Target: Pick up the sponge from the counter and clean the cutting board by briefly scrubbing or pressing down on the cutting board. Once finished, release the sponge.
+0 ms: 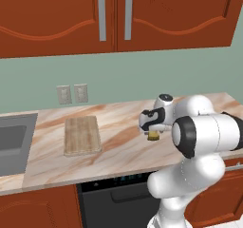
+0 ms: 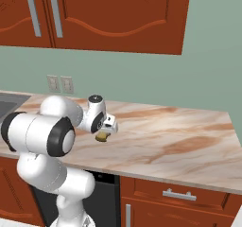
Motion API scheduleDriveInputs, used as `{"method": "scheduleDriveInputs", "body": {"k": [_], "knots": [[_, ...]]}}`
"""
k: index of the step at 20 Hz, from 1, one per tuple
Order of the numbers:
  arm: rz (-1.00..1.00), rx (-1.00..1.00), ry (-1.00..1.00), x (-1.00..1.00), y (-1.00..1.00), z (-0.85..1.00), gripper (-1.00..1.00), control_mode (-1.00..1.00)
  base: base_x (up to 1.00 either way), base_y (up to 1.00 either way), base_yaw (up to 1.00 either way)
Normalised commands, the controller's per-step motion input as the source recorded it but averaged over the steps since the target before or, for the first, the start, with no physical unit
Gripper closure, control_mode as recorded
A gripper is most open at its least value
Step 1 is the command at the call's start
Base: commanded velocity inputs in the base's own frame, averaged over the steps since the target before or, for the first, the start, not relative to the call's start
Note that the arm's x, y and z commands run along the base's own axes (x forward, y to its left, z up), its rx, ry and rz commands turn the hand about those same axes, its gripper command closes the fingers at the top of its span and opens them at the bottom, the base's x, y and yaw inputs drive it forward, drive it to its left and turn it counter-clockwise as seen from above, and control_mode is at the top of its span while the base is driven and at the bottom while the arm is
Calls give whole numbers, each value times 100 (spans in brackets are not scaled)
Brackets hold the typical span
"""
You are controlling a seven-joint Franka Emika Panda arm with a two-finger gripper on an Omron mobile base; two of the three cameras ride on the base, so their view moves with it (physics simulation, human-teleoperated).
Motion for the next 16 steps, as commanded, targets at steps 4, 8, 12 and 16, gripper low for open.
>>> {"method": "scheduleDriveInputs", "body": {"k": [4, 8, 12, 16], "knots": [[0, 0, 0, 1, 0, -15, -100, -100, 0, 0, 0], [0, 0, 0, 2, 0, -7, -100, -100, 0, 0, 0], [0, 0, 0, 7, 0, 0, -100, -100, 0, 0, 0], [0, 0, 0, 12, 0, 0, -100, -100, 0, 0, 0]]}}
